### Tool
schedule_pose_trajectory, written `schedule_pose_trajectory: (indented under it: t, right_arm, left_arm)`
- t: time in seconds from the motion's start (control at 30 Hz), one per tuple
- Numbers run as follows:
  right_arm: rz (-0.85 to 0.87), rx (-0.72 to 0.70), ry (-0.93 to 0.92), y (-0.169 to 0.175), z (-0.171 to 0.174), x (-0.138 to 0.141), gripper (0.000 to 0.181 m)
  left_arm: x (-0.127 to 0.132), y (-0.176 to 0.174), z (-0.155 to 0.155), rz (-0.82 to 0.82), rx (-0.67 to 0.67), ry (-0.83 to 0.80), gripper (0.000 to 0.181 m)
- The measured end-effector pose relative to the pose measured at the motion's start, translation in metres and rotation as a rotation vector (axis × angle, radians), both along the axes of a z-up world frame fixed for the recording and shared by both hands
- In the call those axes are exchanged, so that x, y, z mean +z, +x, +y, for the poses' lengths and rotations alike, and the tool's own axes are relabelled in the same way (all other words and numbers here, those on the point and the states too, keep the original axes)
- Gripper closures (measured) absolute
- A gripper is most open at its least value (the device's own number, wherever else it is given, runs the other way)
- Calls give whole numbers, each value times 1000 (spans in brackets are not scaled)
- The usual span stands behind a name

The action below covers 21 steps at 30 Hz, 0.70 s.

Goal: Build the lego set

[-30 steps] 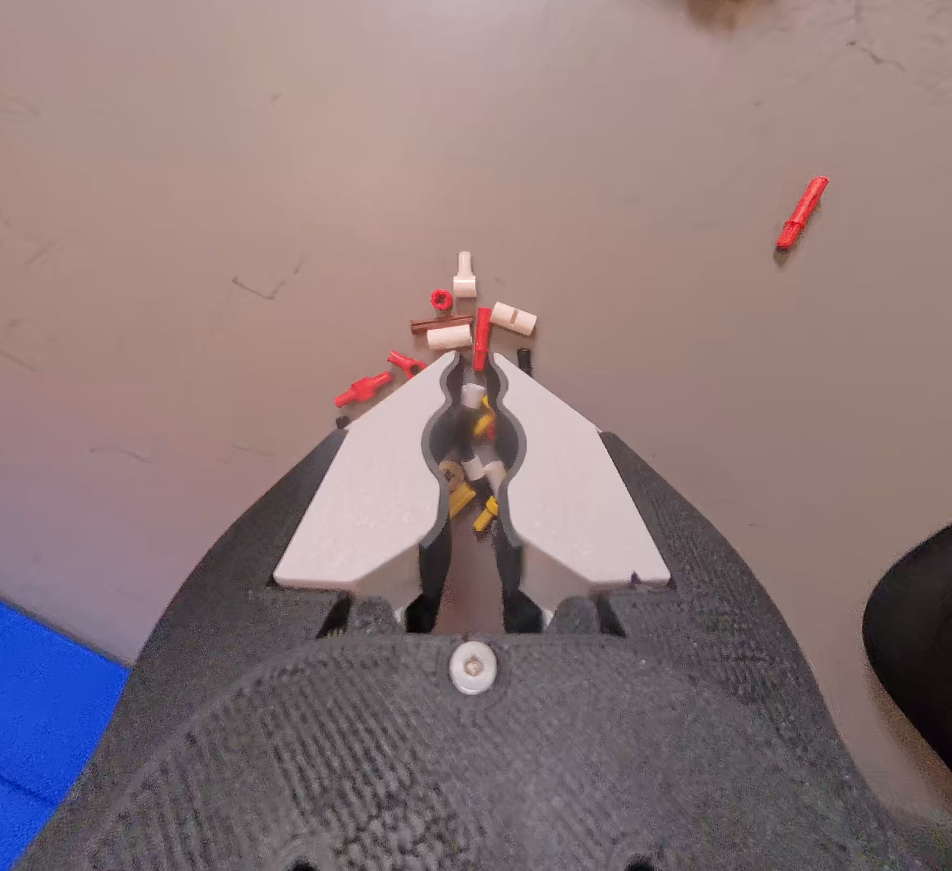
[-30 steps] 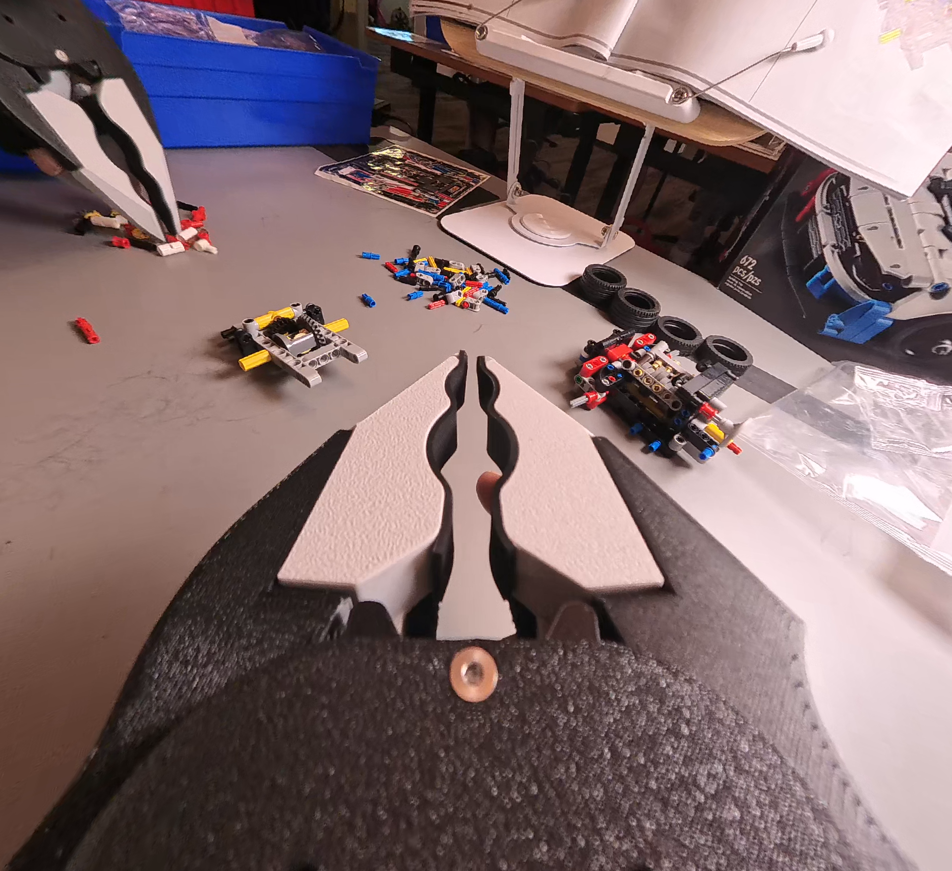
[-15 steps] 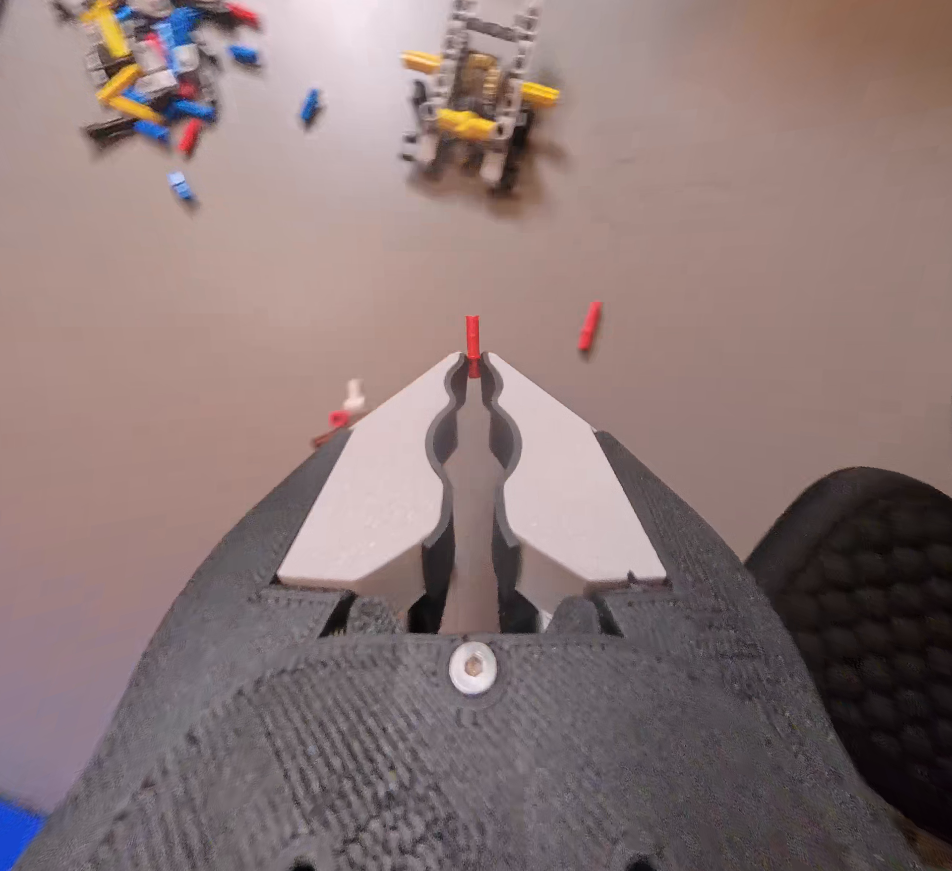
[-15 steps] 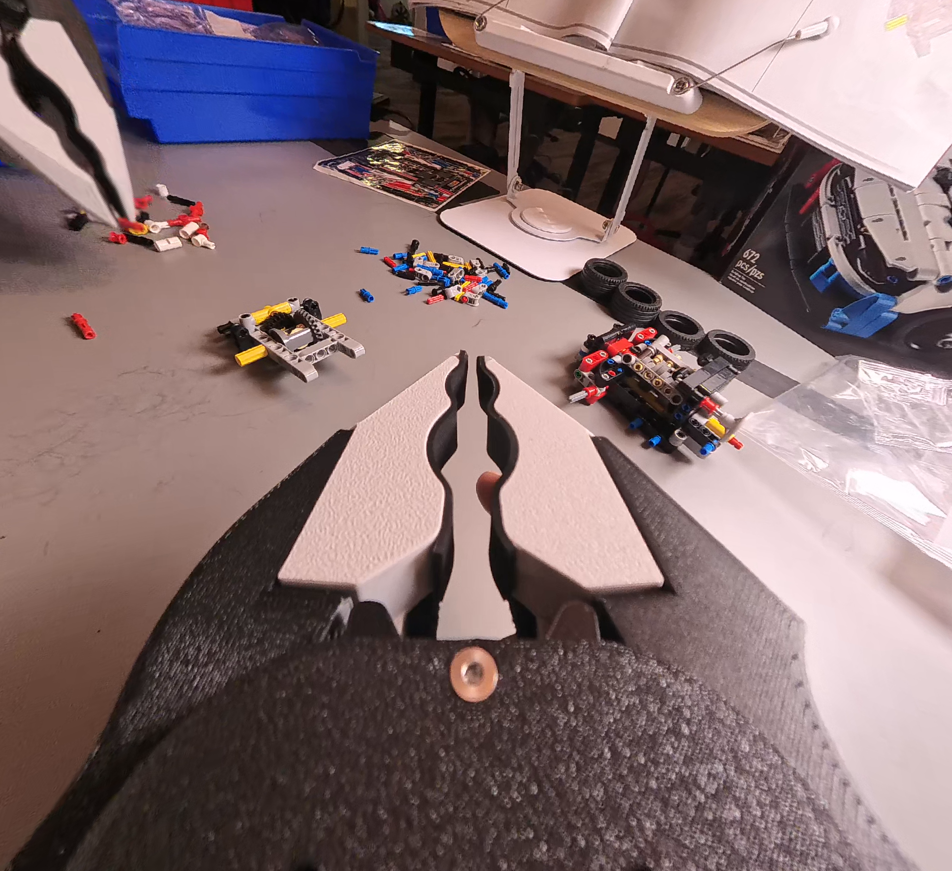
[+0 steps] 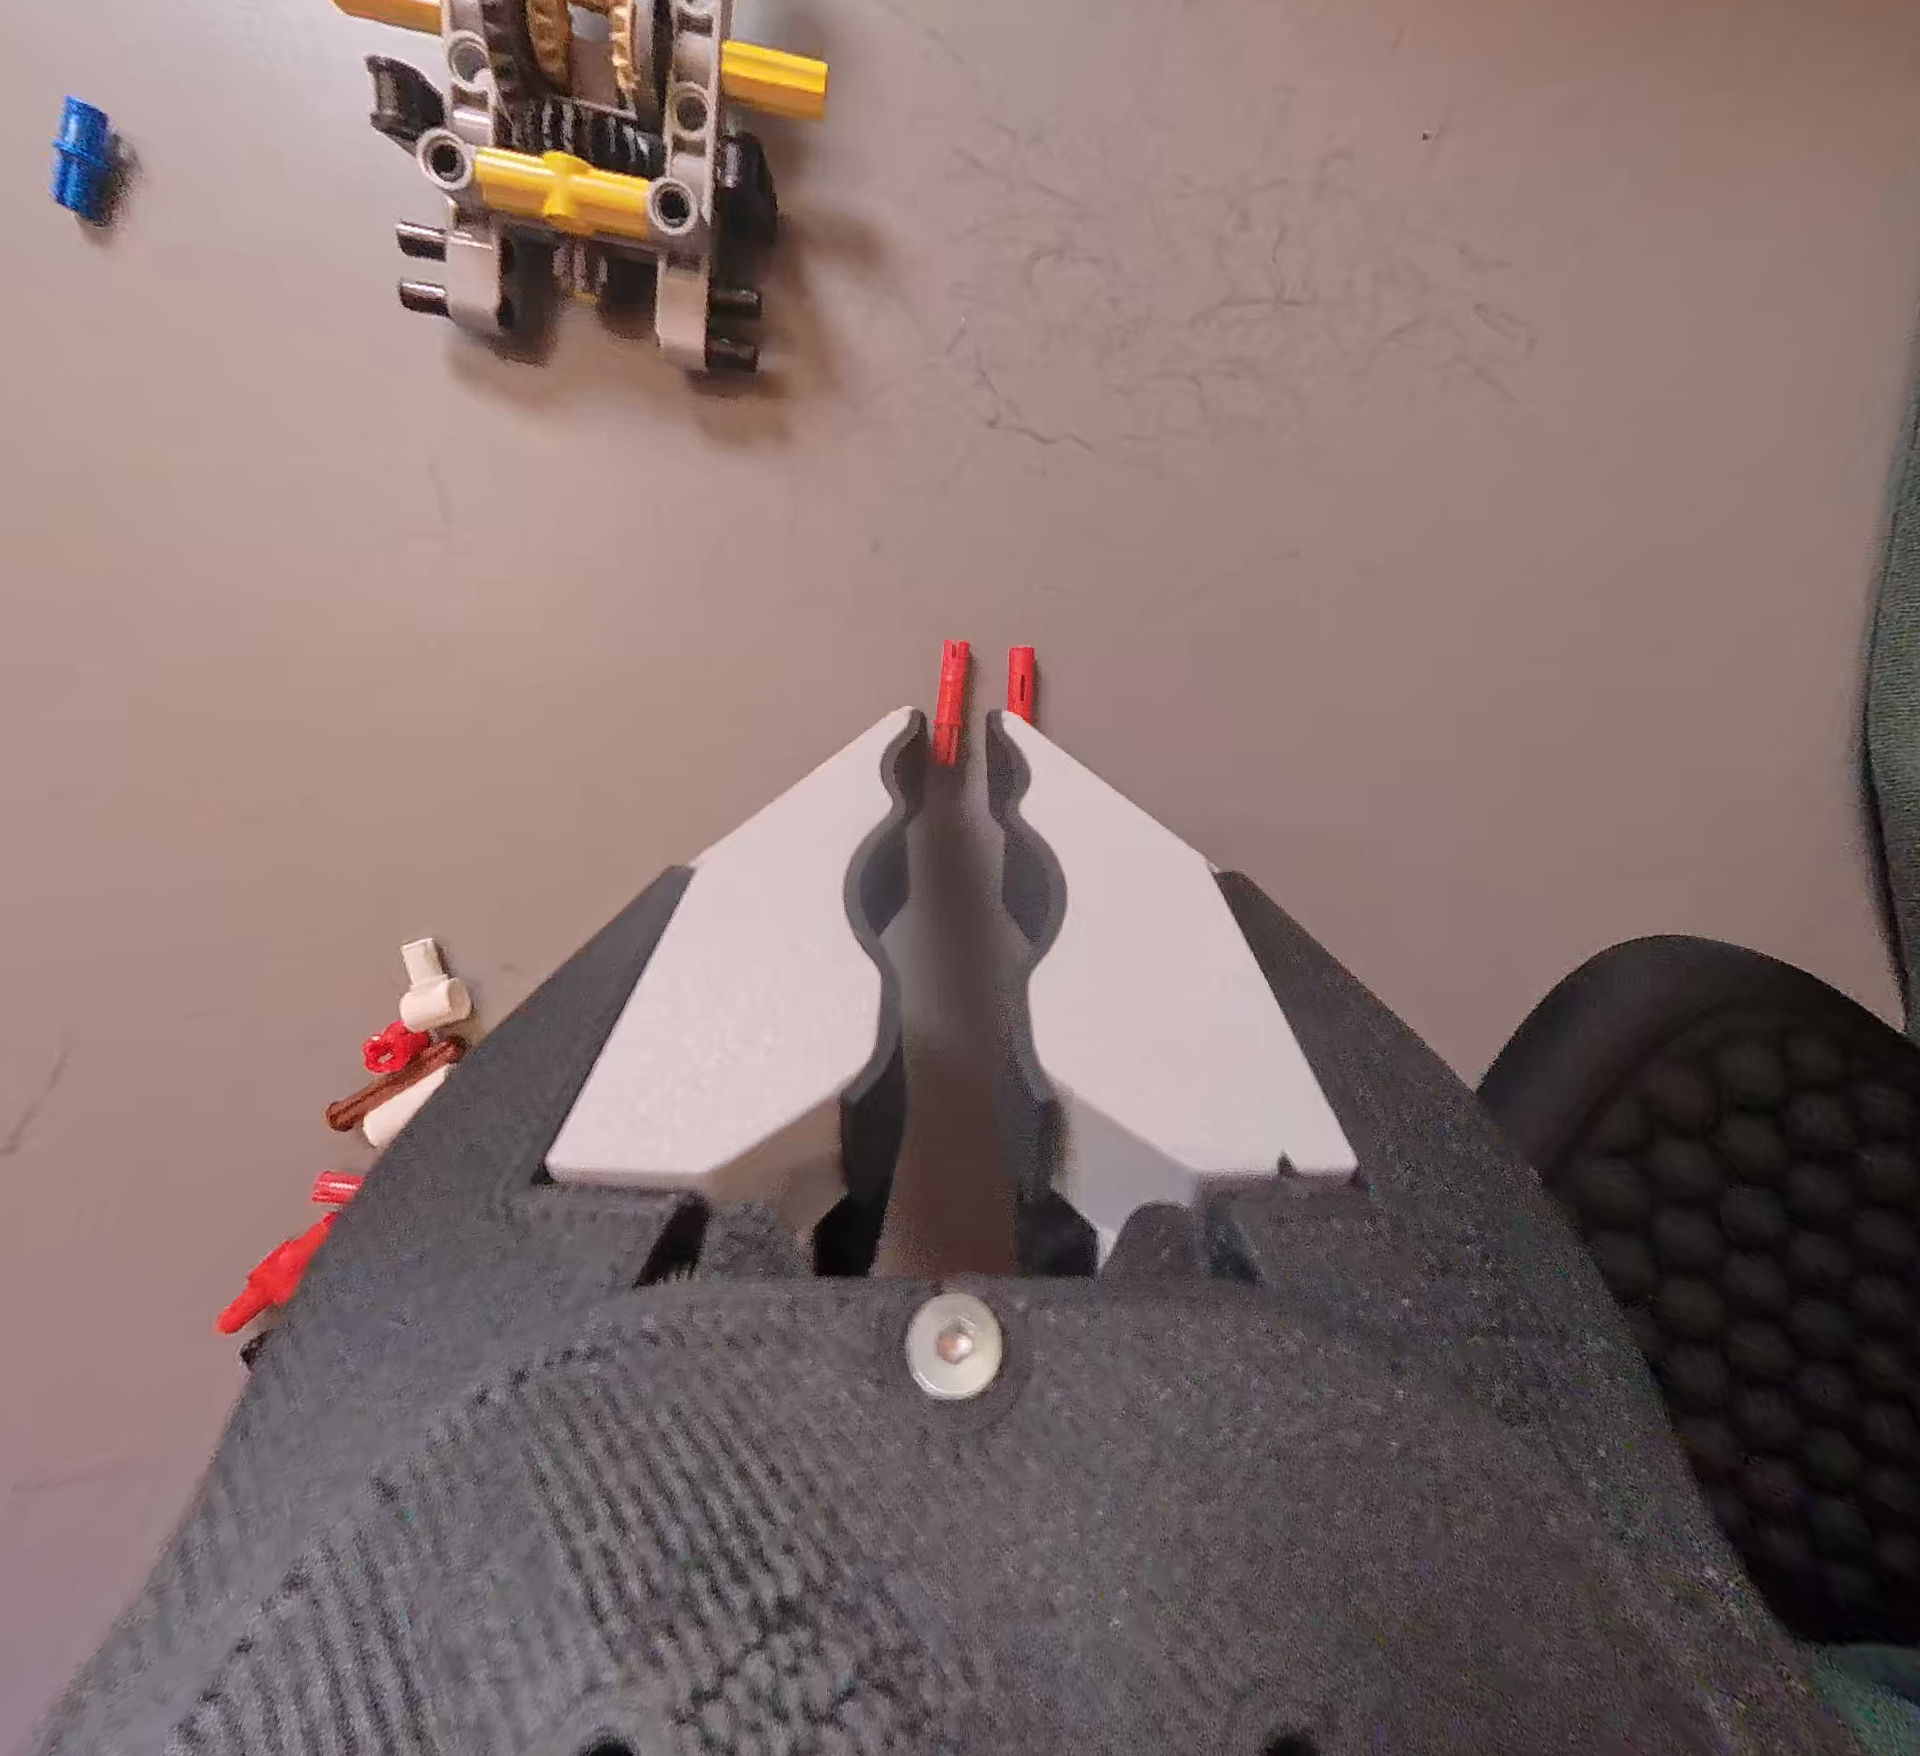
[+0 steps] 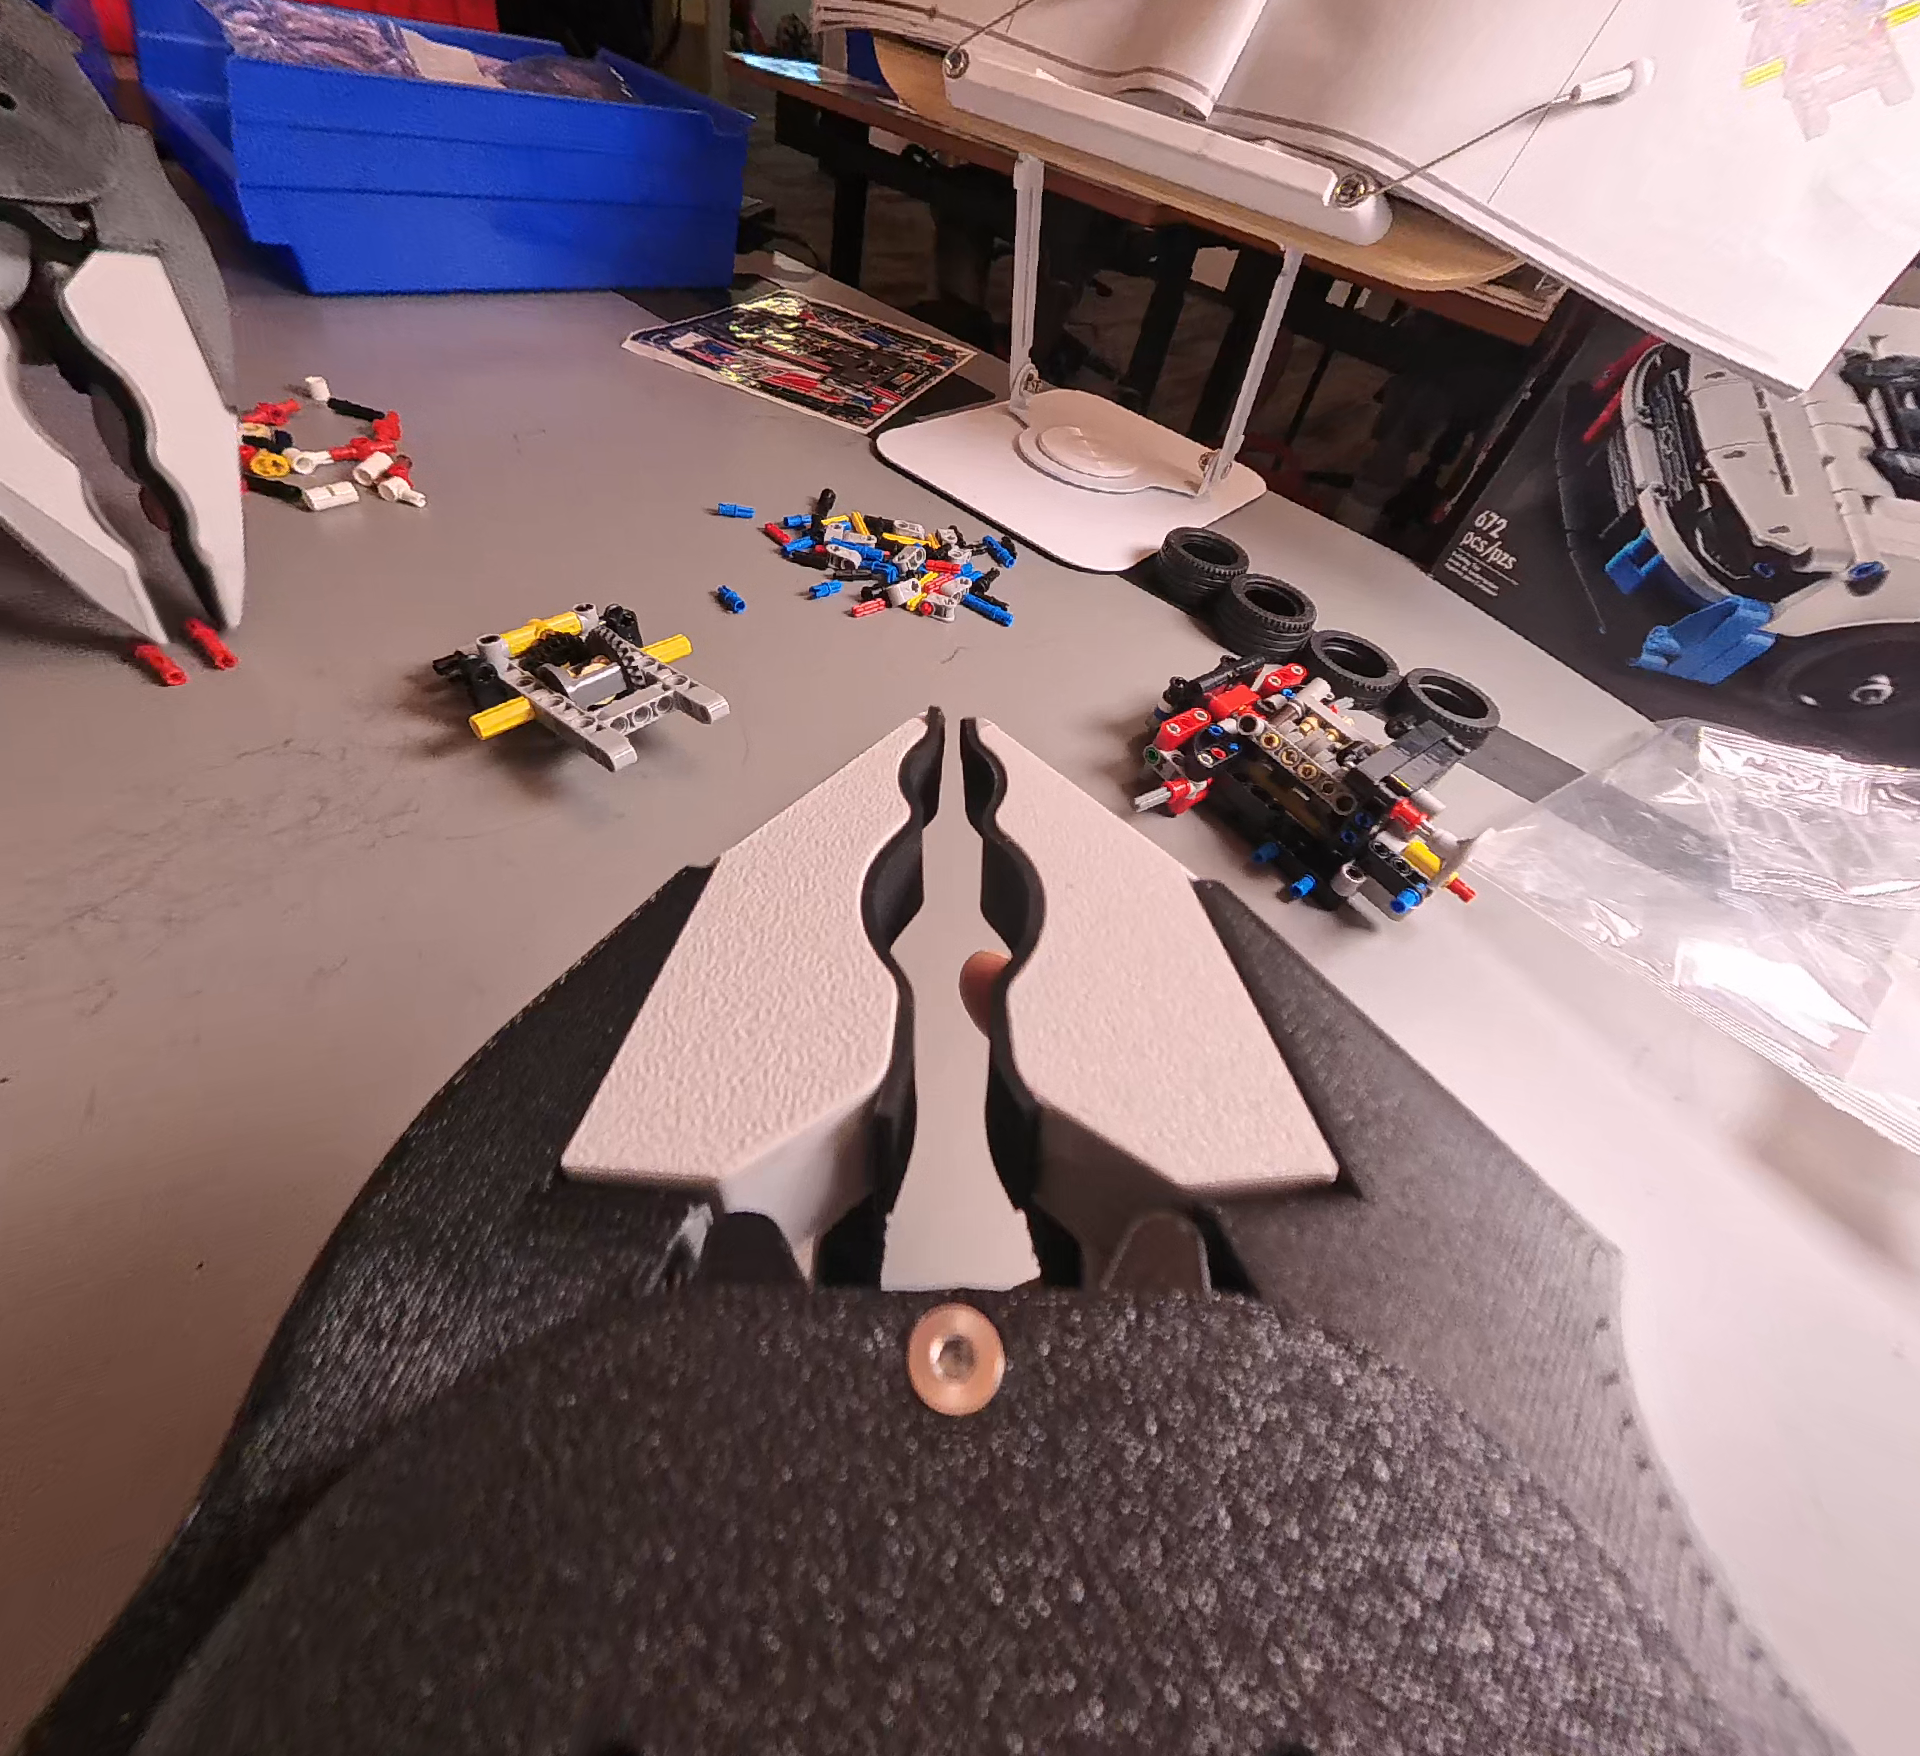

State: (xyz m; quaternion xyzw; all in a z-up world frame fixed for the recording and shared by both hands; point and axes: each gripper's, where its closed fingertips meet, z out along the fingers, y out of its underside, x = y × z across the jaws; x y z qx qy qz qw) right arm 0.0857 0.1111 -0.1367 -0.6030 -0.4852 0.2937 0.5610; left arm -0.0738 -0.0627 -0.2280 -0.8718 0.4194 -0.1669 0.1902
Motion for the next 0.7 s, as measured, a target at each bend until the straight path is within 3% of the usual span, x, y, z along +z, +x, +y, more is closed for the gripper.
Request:
schedule_pose_trajectory:
  t: [0.03,0.1,0.23,0.37,0.57,0.7]
  right_arm:
    - [-3,0,-1,0,0,-1,179]
    - [-4,1,-12,-2,-1,-4,179]
    - [-20,47,-56,-22,-5,-11,178]
    - [-72,120,-76,-57,-7,-15,176]
    - [-155,201,-107,-114,12,-19,170]
    - [-340,273,-89,-142,27,-46,168]
  left_arm:
    - [4,0,3,-22,16,23,169]
    - [19,-2,18,-90,81,112,165]
    - [56,-25,61,-229,336,383,163]
    - [70,-53,86,-227,527,612,164]
    - [70,-51,88,-289,618,726,163]
    - [68,-39,77,-324,593,763,157]
